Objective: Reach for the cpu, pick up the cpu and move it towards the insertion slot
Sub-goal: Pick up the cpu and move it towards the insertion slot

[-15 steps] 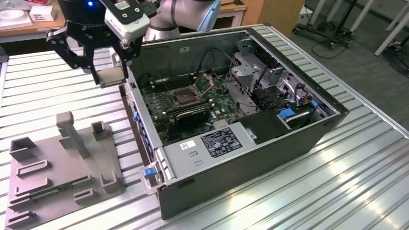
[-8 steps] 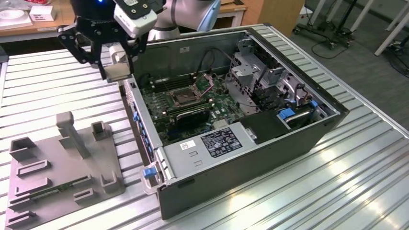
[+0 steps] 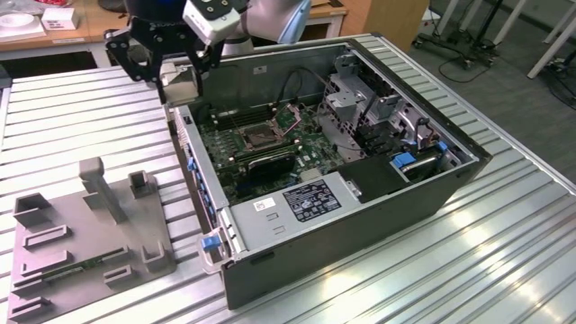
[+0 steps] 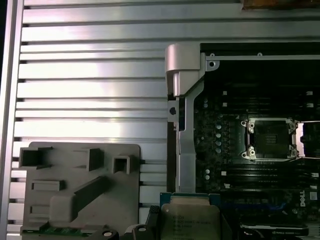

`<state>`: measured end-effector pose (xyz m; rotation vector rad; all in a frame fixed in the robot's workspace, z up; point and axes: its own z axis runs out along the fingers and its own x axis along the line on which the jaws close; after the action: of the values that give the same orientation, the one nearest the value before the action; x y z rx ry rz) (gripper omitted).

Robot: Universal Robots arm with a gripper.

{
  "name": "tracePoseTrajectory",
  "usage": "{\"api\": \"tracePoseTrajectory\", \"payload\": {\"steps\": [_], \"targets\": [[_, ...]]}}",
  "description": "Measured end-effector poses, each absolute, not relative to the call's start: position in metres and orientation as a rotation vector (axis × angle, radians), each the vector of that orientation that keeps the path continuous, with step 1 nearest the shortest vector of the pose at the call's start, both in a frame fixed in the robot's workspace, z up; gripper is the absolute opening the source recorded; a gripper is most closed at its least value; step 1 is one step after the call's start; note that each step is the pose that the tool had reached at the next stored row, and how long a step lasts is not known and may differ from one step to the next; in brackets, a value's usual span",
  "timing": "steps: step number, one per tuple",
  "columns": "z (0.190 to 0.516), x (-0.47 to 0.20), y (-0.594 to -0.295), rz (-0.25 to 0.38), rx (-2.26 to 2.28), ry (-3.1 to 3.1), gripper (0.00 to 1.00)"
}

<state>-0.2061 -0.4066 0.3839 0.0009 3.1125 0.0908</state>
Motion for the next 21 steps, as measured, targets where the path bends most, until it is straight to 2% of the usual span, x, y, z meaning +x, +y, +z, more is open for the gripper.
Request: {"api": "tracePoseTrajectory", "payload": {"steps": [21], "targets": [[0.381, -0.157, -0.363, 0.091, 0.001, 3.112, 0.55]]}}
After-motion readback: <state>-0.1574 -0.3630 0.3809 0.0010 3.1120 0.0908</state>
